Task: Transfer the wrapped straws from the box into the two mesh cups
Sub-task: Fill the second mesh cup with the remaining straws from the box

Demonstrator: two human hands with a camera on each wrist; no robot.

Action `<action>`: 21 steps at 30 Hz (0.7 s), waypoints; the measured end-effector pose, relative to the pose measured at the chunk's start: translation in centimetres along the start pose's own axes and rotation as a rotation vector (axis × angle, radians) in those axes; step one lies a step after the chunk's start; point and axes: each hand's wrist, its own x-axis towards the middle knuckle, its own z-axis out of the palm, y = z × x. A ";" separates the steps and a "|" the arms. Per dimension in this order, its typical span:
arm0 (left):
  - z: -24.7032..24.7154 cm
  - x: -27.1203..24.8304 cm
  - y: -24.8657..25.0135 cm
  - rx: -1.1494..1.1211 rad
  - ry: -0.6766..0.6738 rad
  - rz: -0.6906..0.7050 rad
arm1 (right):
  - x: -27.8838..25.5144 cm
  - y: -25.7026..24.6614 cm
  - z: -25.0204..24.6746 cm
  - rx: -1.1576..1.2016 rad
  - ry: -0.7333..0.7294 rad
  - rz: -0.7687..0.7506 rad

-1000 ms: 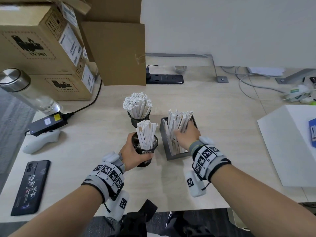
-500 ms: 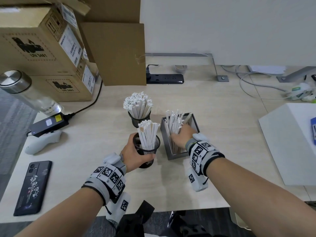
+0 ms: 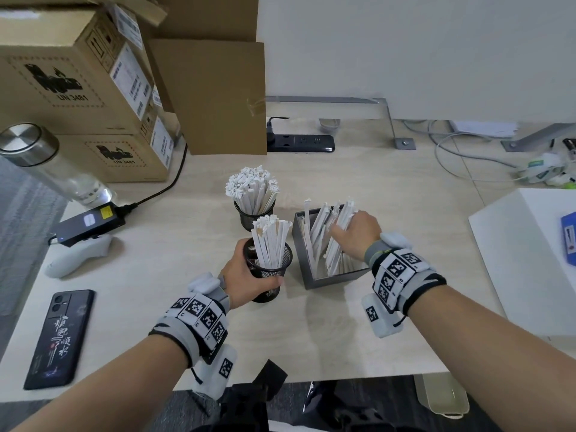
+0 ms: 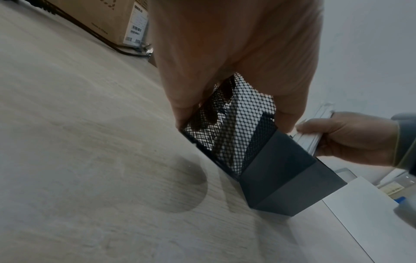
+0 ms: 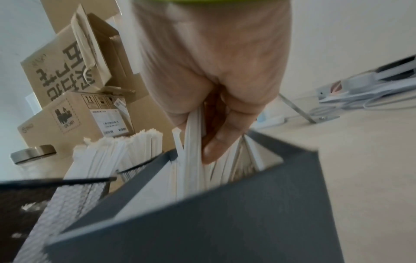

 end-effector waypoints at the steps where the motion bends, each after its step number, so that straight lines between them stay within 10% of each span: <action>1: 0.0 0.0 -0.1 -0.004 0.000 0.003 | -0.1 -0.2 -0.7 0.010 0.020 -0.006; 10: 0.4 0.4 0.0 0.005 -0.033 0.057 | -2.1 -4.3 -3.5 0.637 0.056 -0.293; 15: 0.4 0.2 0.6 -0.016 -0.053 0.097 | -3.2 -5.9 -0.8 0.451 -0.087 -0.389; 21: 0.1 0.3 0.6 -0.037 -0.056 0.105 | -3.2 -5.2 1.3 0.351 0.183 -0.514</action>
